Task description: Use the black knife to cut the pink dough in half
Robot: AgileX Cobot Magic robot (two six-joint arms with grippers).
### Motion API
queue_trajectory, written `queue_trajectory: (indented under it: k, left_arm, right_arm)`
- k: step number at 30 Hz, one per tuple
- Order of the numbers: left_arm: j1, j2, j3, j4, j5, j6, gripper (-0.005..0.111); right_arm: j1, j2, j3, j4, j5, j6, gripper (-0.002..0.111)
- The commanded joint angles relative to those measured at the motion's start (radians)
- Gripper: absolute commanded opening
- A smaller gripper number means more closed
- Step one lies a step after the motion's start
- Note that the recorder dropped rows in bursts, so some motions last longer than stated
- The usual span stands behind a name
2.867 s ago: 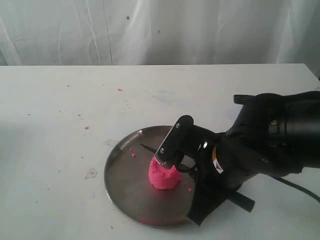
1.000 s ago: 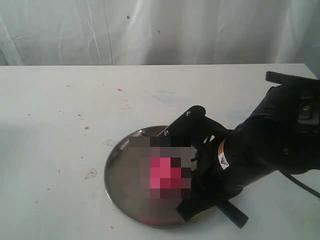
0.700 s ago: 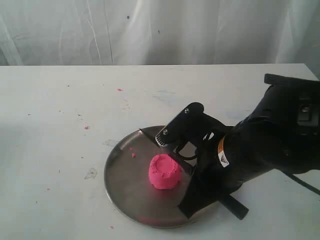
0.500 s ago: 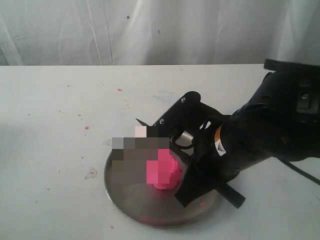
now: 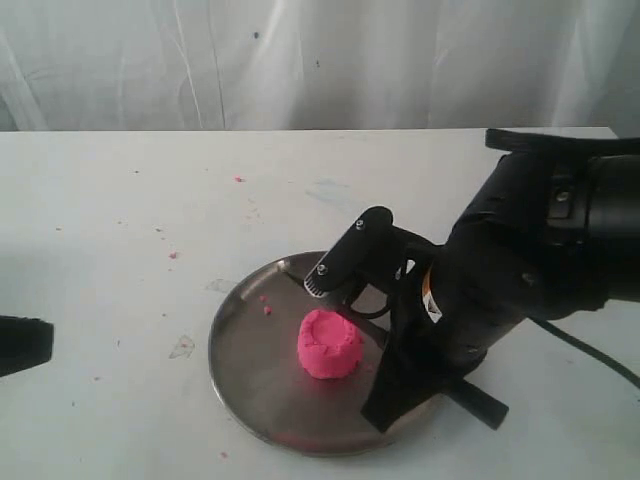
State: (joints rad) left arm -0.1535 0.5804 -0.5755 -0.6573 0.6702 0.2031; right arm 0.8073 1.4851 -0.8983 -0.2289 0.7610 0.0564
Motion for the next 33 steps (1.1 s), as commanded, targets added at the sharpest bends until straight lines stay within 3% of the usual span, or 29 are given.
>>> queue_trajectory:
  k: [1, 6, 11, 15, 20, 30, 33]
  left_arm:
    - [0.001, 0.133, -0.007, -0.172, -0.044, 0.176, 0.0]
    - [0.001, 0.327, -0.007, -0.356, -0.14, 0.411, 0.0]
    - [0.001, 0.536, -0.054, -0.691, -0.17, 0.79, 0.0]
    - [0.001, 0.734, -0.155, -0.7, -0.148, 0.798, 0.0]
    - [0.001, 0.922, -0.284, -0.757, -0.004, 0.875, 0.0]
    - [-0.005, 1.038, -0.3, -0.97, 0.099, 1.084, 0.0]
    - [-0.058, 1.038, -0.3, -1.015, 0.063, 1.169, 0.0]
  right_arm:
    - [-0.01, 0.014, -0.008, -0.011, -0.017, -0.022, 0.003]
    - [-0.01, 0.049, -0.008, -0.012, -0.035, -0.027, 0.003]
    - [-0.01, 0.055, -0.008, -0.004, -0.079, -0.007, 0.003]
    - [-0.01, 0.055, -0.008, -0.004, -0.079, -0.007, 0.003]
    - [-0.01, 0.053, -0.008, -0.004, -0.077, 0.0, 0.003]
    - [-0.008, 0.018, -0.016, 0.032, -0.192, -0.01, 0.003]
    - [0.002, 0.018, -0.031, 0.037, -0.206, -0.033, 0.003]
